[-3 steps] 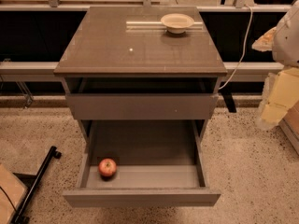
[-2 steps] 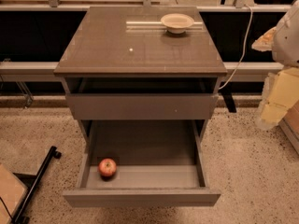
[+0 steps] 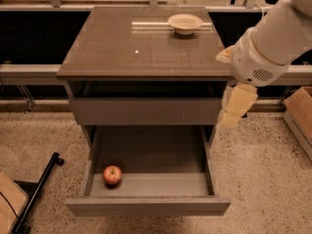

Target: Pick apple from middle drawer and place on counter

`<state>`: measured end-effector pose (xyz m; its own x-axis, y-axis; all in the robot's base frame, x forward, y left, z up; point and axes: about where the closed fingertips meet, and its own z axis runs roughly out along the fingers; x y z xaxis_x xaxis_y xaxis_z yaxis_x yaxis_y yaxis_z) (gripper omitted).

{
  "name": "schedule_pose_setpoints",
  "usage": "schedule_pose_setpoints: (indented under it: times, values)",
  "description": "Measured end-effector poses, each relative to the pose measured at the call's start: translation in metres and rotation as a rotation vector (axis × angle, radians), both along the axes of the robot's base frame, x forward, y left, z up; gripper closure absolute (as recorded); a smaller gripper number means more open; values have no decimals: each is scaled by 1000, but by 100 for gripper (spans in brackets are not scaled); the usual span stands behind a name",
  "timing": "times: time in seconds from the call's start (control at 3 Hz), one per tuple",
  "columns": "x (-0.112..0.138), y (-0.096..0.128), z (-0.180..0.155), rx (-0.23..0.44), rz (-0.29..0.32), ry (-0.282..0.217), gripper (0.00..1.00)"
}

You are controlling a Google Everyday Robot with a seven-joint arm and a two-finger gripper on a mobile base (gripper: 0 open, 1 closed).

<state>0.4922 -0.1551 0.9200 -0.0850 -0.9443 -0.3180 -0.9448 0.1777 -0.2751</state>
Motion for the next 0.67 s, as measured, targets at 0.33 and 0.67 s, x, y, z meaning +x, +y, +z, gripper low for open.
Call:
schedule_pose_setpoints:
  times: [0.33, 0.67]
  values:
    - [6, 0, 5, 7, -10, -30, 0]
    - [6, 0, 5, 6, -10, -29, 0]
